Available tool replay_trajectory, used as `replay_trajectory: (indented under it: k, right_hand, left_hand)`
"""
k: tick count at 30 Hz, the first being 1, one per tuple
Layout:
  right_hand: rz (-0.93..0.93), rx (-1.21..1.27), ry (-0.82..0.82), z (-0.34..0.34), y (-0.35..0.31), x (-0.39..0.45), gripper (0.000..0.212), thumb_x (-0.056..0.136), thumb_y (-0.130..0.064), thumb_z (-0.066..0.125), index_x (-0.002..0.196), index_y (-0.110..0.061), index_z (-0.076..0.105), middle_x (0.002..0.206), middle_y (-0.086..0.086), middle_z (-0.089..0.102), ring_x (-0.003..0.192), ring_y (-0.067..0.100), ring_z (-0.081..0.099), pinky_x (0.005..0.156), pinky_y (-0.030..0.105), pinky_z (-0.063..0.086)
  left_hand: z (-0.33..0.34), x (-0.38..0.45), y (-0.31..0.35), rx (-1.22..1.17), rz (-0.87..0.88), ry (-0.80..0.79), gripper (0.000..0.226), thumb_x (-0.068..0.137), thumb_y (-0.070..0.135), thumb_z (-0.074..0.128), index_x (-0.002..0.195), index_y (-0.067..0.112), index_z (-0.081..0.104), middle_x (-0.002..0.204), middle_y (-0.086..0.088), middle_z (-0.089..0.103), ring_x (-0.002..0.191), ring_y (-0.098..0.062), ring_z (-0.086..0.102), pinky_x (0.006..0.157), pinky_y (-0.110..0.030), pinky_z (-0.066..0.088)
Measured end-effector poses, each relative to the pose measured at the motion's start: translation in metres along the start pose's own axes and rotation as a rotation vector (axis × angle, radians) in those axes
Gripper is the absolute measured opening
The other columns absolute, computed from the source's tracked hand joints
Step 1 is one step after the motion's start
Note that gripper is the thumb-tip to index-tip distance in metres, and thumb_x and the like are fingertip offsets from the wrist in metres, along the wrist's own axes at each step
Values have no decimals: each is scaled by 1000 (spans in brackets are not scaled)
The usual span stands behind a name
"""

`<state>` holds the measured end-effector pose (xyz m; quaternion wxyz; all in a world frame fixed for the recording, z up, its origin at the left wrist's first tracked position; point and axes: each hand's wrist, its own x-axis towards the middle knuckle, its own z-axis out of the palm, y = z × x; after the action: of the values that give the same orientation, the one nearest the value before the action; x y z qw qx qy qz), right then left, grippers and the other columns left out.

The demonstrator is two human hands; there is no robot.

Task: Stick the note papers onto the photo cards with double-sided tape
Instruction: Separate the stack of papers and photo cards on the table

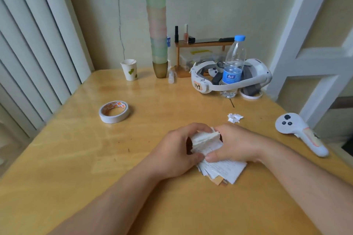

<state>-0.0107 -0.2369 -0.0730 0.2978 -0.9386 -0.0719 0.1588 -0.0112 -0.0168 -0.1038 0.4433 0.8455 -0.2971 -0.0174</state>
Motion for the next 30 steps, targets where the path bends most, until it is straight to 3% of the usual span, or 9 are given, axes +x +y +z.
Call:
replay_trajectory:
  k: [4, 7, 11, 14, 17, 21, 23, 26, 30]
  right_hand:
    - [-51, 12, -8, 4, -16, 2, 51, 62, -45, 90, 106, -36, 66, 99, -14, 74, 89, 3, 73, 82, 40, 62]
    - [-113, -36, 5, 2, -31, 2, 40, 73, -30, 90, 100, -37, 61, 95, -18, 69, 89, 2, 68, 74, 28, 56]
    - [-180, -42, 74, -8, -41, 9, 49, 74, -28, 91, 108, -39, 58, 103, -17, 65, 95, 6, 65, 82, 33, 55]
    - [-210, -30, 112, -9, -43, 9, 55, 73, -30, 90, 113, -49, 57, 100, -14, 69, 91, 7, 69, 83, 41, 60]
    - [-158, -34, 152, -11, -33, 5, 63, 77, -46, 87, 130, -49, 53, 107, -25, 56, 105, 1, 59, 87, 29, 51]
    - [-77, -9, 199, -16, -8, -3, 60, 76, -61, 82, 128, -45, 57, 114, -24, 64, 95, -4, 64, 74, 23, 53]
    - [-46, -26, 167, -19, 0, -7, 56, 72, -62, 83, 121, -44, 61, 106, -25, 67, 94, -5, 65, 81, 28, 57]
    - [60, -251, 120, -24, 2, -11, 70, 64, -76, 78, 120, -40, 57, 110, -23, 54, 103, 2, 56, 87, 30, 52]
    - [73, -345, 22, -15, -1, -14, 79, 58, -79, 80, 120, -41, 50, 122, -19, 44, 116, 7, 44, 92, 31, 48]
  left_hand:
    - [-6, -1, -1, -86, -15, 53, 89, 78, 6, 83, 142, 56, 44, 106, 11, 62, 85, -15, 65, 83, -33, 59]
    - [-10, 1, -1, -85, -52, 43, 107, 76, 12, 84, 152, 61, 26, 121, 15, 58, 97, -10, 65, 88, -31, 57]
    - [-14, 3, 1, -113, -124, -3, 115, 77, 21, 84, 155, 64, 13, 127, 23, 65, 113, -3, 67, 100, -34, 56]
    - [-13, 6, 3, -56, -156, 11, 110, 75, 27, 83, 156, 62, 16, 136, 23, 63, 119, -1, 64, 103, -38, 56]
    - [-10, 10, 0, -73, -189, 93, 109, 75, 25, 87, 157, 57, 24, 140, 24, 60, 123, 3, 60, 106, -32, 53]
    - [-9, 14, -5, -201, -255, 186, 99, 75, 15, 92, 152, 51, 41, 130, 18, 66, 110, 4, 66, 90, -16, 56]
    - [-9, 15, -8, -322, -288, 245, 95, 72, 9, 93, 147, 46, 49, 123, 11, 73, 109, -6, 72, 89, -26, 60]
    - [-16, 18, -17, -491, -356, 436, 77, 72, -4, 90, 136, 28, 60, 118, -4, 76, 108, -24, 75, 86, -43, 64]
    - [-28, 24, -26, -745, -462, 478, 65, 78, -18, 78, 133, 11, 57, 119, -13, 77, 107, -34, 76, 101, -53, 57]
